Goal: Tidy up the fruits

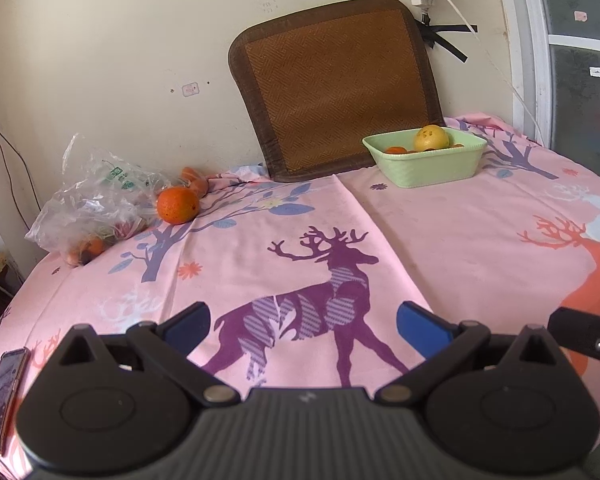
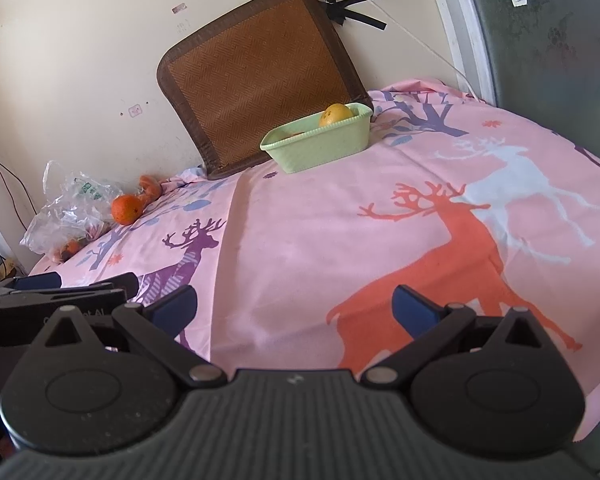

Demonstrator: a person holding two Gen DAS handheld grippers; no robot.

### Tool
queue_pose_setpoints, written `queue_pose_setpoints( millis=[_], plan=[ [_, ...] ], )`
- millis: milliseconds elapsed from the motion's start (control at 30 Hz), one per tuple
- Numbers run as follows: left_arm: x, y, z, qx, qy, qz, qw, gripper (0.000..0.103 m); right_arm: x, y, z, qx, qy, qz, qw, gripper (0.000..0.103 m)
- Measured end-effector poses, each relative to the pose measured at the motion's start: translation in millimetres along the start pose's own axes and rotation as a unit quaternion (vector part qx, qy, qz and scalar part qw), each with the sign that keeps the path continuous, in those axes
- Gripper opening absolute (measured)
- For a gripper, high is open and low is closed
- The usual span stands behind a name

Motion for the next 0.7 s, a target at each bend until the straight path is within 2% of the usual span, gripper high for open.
queue_pose_setpoints(
  millis=[433, 700],
  plan=[
    [6.4, -6.2, -7.5, -0.014, -0.054, 0.042, 0.9975, 0.103, 0.8, -2.2, -2.7, 0.005, 0.003, 0.011, 1.000, 0.103],
    [8.6, -6.7, -13.0, -0.015, -0.069, 0.053, 0.9961, 0.103, 2.3, -2.9, -4.2, 0.007, 0.005, 0.016, 1.000, 0.103]
  ],
)
Point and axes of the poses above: each gripper's, at about its wrist camera, not at the fingertips, and x roughly against the way its jaws point, z to its right, y to its underside, the point moved 2 cm from there along -x, roughly the way its jaws point, and after that the axes turned 2 degrees about -y, right-handed, at the moved point
